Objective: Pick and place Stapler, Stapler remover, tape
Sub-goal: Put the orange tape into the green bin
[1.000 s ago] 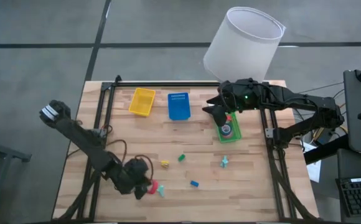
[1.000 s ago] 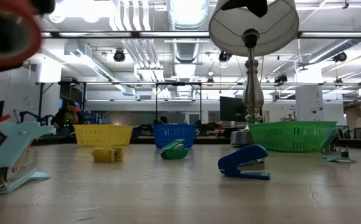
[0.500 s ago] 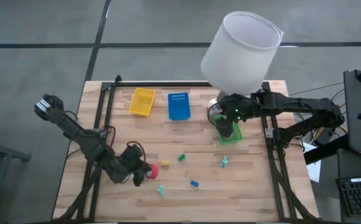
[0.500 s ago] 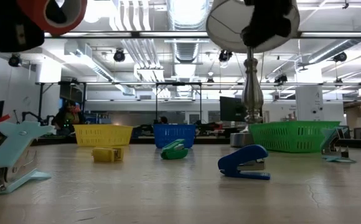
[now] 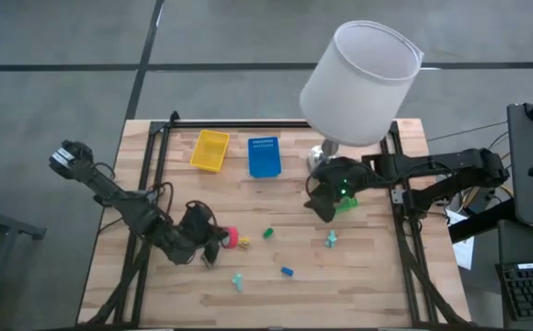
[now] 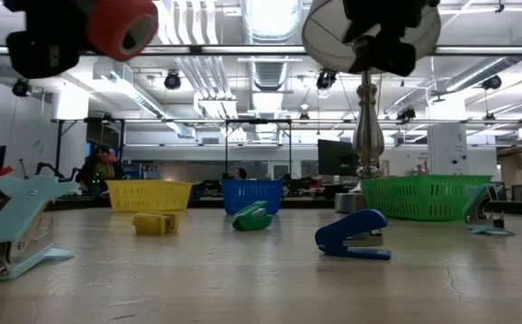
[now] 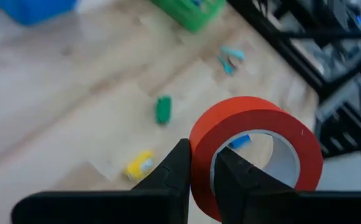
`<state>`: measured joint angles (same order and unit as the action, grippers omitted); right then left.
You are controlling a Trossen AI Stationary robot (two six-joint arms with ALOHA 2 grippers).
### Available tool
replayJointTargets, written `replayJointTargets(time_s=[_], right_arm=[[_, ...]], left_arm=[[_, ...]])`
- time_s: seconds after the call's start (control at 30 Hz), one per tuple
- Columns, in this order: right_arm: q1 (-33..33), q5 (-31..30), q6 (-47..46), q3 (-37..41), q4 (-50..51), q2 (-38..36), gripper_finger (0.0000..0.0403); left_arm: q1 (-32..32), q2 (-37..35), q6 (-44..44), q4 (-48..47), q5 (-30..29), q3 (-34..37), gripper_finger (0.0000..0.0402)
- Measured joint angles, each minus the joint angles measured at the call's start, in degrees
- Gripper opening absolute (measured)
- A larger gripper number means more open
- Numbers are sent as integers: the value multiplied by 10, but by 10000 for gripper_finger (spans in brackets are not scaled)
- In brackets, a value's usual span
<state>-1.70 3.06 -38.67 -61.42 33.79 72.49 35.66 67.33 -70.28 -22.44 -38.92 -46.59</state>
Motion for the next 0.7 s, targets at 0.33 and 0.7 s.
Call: replayJointTargets(time_s=[0.33,0.7], right_arm=[[-18,-9,-231,52,-281,43,219],[-18,-37,-268,-87,-282,210,235]], left_arm=[[-112,3,89,-7,0,0,48],[-182,12,167,-7,45,-33,48]])
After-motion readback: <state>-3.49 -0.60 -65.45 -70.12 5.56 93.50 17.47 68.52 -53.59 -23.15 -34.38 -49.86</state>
